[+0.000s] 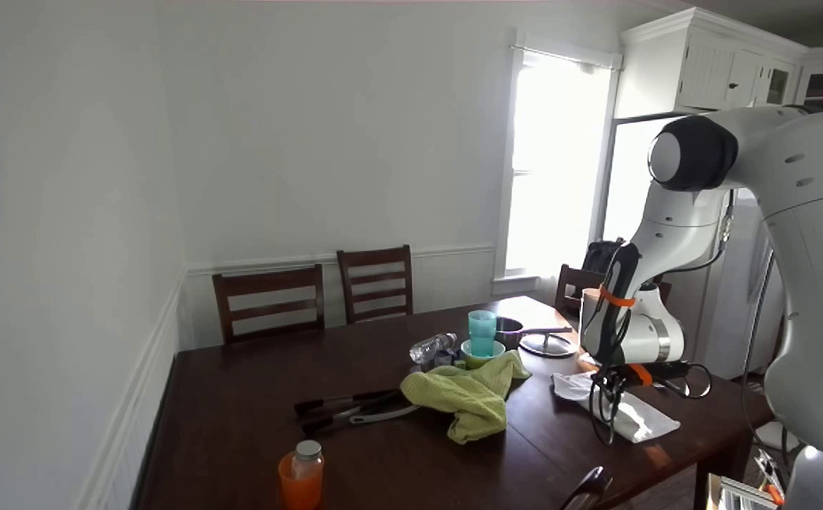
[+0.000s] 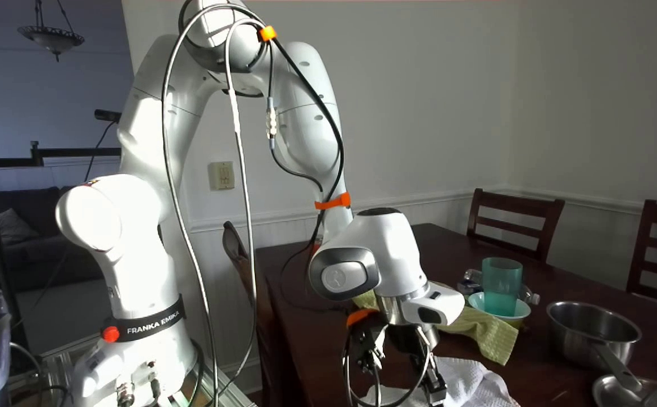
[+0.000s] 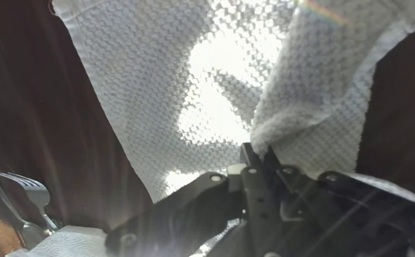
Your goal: Pick up the spoon and place it on the towel then fold the towel with the spoon on it
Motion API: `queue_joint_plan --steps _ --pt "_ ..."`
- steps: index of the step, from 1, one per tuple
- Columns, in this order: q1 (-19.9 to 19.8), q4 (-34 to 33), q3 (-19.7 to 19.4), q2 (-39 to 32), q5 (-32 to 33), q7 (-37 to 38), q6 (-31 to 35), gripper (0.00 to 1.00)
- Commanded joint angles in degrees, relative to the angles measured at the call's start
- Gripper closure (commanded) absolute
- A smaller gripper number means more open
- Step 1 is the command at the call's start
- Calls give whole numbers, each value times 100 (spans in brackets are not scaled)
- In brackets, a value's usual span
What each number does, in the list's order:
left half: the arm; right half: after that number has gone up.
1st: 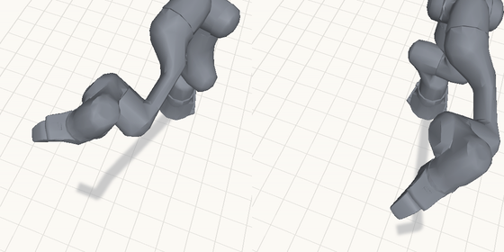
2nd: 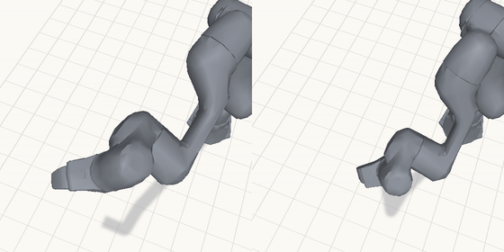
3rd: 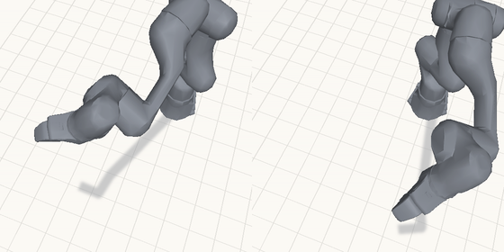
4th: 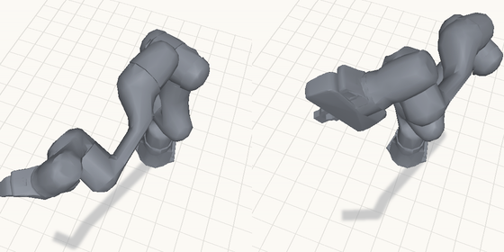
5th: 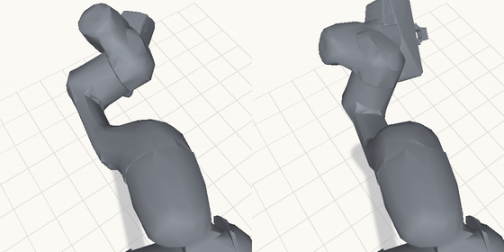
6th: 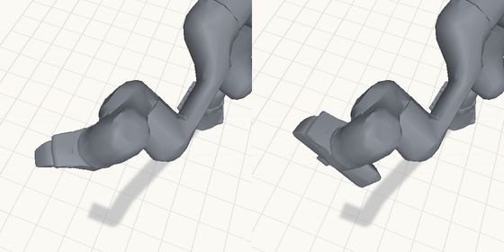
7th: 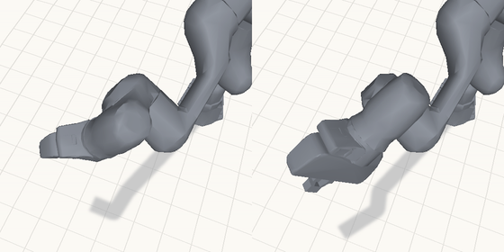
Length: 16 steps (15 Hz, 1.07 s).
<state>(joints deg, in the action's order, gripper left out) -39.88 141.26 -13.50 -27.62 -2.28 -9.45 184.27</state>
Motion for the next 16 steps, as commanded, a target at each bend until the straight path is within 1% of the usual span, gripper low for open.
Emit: queue_joint_plan --steps 1,2,3,6,10,12,13,14,16 --pt "-400 -297 200 -205 -38 289 -65 99" --pt "-435 -330 185 -232 -47 347 -67 70" --pt "-411 -358 103 -217 -36 387 -96 69" --pt "-485 -413 52 -129 9 406 -119 50" --pt "-477 -598 -182 -204 80 329 -121 22" --pt "-829 -725 49 -290 111 246 -141 7" --pt "-1035 -749 219 -302 94 241 -135 2" --pt "-1253 -760 410 -279 91 226 -162 0" --pt "-1703 -828 779 -291 113 161 -192 0"
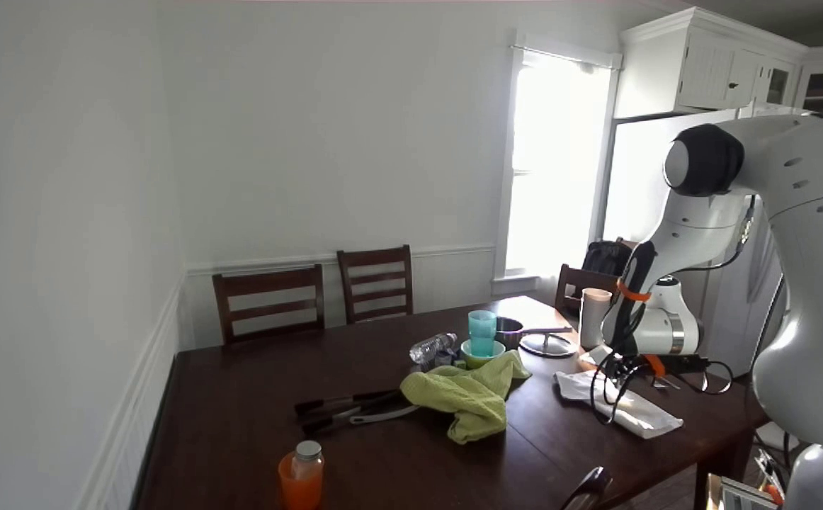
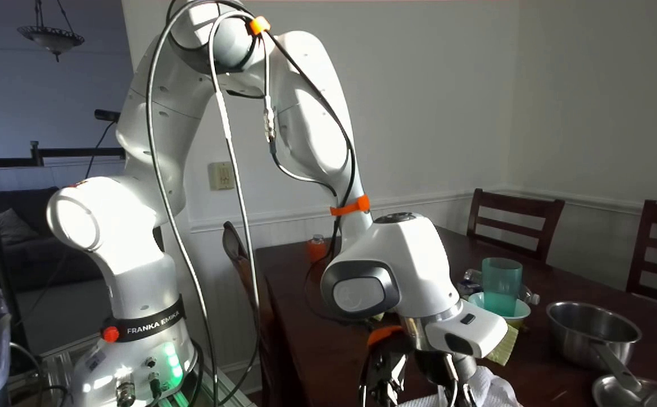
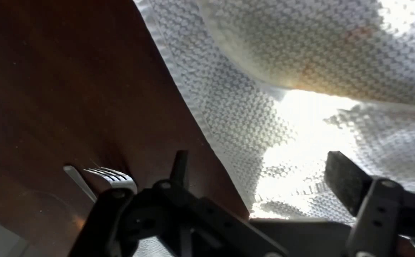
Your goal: Pick up the spoon and place it on the towel then fold the towel with the spoon on it
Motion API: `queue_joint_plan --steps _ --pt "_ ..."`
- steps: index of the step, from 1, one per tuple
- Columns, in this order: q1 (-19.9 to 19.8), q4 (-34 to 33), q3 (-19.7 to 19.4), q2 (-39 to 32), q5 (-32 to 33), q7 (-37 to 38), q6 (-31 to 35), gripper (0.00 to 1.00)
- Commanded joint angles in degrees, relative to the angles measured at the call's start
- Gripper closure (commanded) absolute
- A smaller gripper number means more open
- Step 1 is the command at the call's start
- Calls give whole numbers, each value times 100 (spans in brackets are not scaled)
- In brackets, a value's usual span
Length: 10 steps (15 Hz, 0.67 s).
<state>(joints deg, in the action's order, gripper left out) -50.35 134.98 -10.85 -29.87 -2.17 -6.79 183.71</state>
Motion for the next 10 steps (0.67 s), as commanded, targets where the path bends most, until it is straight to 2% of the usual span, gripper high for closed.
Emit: queue_joint_plan --steps 1,4,5,6,10 --pt "-909 -237 715 -60 137 -177 -182 0" --pt "-1453 -330 1082 -108 251 -446 -292 0" --pt "-1431 -364 1023 -105 258 -480 -390 0" --pt "-1210 -191 905 -21 150 -319 -210 0" --pt "-1322 -244 940 -31 166 -421 -288 0"
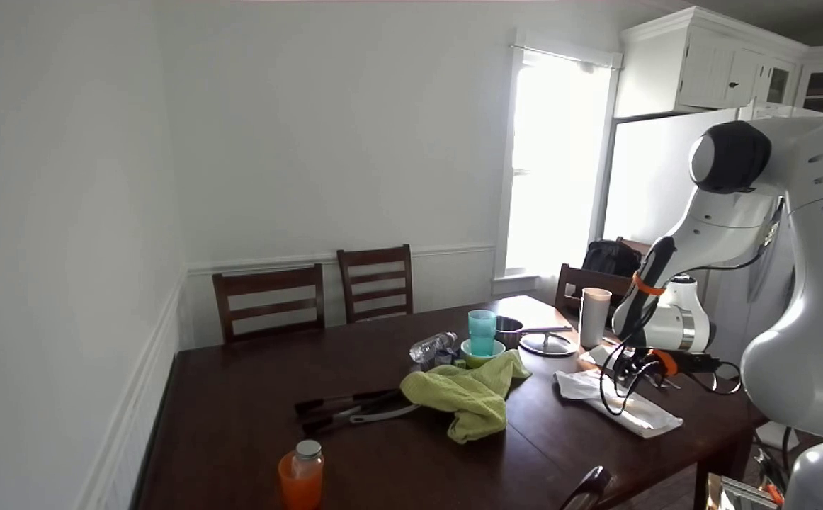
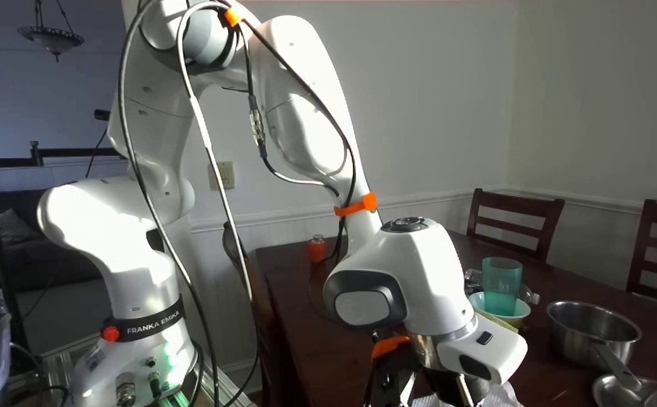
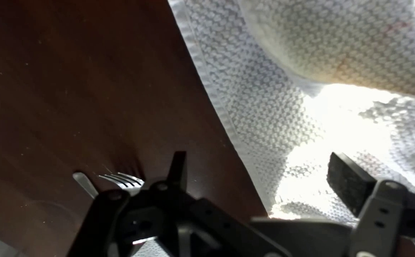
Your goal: Pick up the spoon and place it on the towel then fold the towel with the spoon on it
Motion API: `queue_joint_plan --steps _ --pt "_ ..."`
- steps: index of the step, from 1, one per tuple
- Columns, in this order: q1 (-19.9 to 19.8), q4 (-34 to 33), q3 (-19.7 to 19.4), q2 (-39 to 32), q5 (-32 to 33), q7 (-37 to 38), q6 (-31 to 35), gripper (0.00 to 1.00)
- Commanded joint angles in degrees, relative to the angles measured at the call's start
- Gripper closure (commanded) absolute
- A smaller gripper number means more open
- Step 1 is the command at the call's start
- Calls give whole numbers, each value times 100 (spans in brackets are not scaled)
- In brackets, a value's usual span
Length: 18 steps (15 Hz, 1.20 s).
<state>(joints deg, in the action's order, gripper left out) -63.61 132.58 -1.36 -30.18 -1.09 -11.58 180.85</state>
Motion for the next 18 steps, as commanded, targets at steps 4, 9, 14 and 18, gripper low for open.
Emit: queue_joint_plan --steps 4,9,14,18 --pt "-10 -92 7 -70 38 77 -112 0" --pt "-200 -329 115 -186 23 -44 -443 0" --pt "-283 -696 128 -399 -35 -167 -726 0" --pt "-467 -944 309 -598 -96 -278 -884 0"
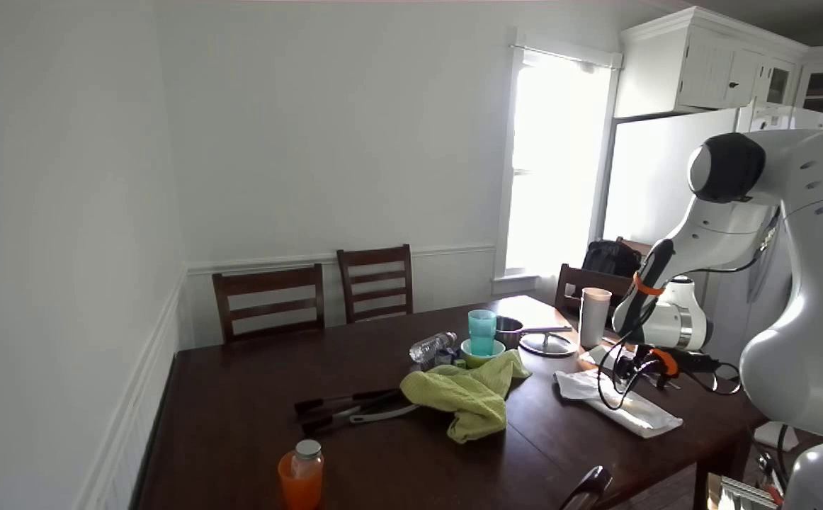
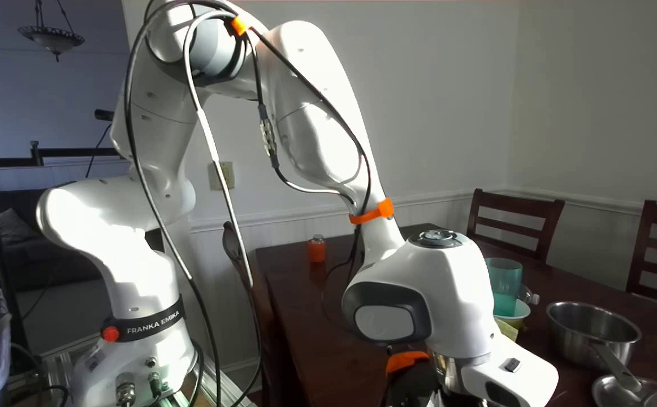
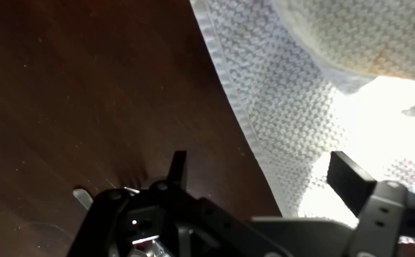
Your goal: Pick up the spoon and place it on the towel then fold the towel with the spoon on it
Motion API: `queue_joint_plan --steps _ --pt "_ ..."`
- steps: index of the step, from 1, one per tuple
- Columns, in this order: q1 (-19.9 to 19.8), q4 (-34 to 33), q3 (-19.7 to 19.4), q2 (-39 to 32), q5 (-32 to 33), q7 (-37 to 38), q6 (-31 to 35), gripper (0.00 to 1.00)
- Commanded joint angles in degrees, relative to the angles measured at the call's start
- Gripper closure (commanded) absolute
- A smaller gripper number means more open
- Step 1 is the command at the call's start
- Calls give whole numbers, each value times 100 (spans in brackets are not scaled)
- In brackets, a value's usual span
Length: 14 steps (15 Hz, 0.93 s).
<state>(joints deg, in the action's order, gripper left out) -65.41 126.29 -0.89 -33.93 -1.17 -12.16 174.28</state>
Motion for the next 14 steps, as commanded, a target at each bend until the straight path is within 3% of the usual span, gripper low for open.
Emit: queue_joint_plan --steps 1,6,8,14 --pt "-304 -363 281 -276 -87 -235 -249 0" --pt "-308 -599 293 -503 -60 -300 -426 2" --pt "-291 -666 282 -567 -57 -315 -482 26" --pt "-292 -796 299 -616 -71 -404 -602 67"
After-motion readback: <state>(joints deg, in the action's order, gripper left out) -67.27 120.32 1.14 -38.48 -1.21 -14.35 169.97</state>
